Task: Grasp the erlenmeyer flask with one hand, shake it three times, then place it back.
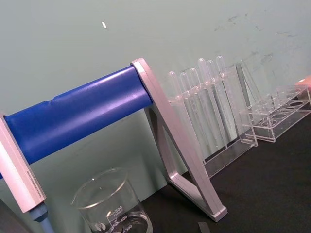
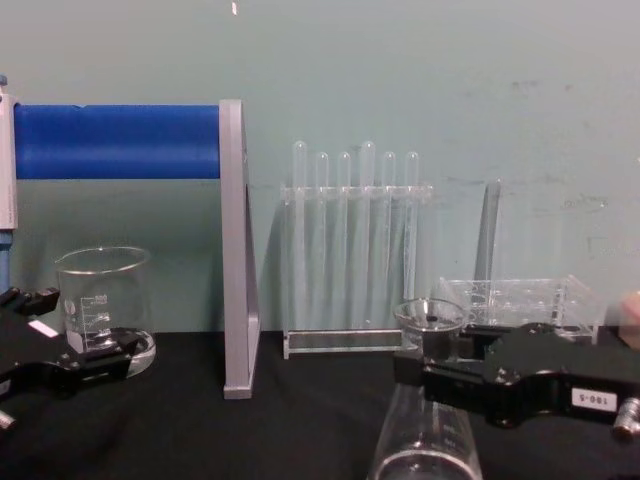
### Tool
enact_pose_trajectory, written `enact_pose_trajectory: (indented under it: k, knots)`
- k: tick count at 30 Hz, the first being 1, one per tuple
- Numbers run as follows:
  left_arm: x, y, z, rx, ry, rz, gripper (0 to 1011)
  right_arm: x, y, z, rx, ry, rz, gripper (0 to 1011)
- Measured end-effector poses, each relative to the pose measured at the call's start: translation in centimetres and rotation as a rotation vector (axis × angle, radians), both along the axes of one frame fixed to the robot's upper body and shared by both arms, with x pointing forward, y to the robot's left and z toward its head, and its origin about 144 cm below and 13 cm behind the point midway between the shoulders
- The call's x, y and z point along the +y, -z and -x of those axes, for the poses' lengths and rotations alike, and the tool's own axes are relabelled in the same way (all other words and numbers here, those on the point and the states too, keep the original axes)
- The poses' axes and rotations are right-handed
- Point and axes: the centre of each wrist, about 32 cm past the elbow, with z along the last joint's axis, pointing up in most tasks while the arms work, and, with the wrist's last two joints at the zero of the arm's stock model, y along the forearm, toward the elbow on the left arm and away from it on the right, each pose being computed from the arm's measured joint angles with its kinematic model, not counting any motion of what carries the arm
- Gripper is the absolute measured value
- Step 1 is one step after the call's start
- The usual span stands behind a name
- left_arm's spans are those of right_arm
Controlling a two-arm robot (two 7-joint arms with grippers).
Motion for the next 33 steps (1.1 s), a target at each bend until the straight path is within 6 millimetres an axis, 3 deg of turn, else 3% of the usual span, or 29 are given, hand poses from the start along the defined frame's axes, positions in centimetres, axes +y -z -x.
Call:
enact_pose_trajectory:
  k: [33]
  knots:
    - [0.00, 0.00, 0.00, 0.000, 0.000, 0.000, 1001, 0.08, 0.57, -0.69, 0.031, -0.003, 0.004, 453]
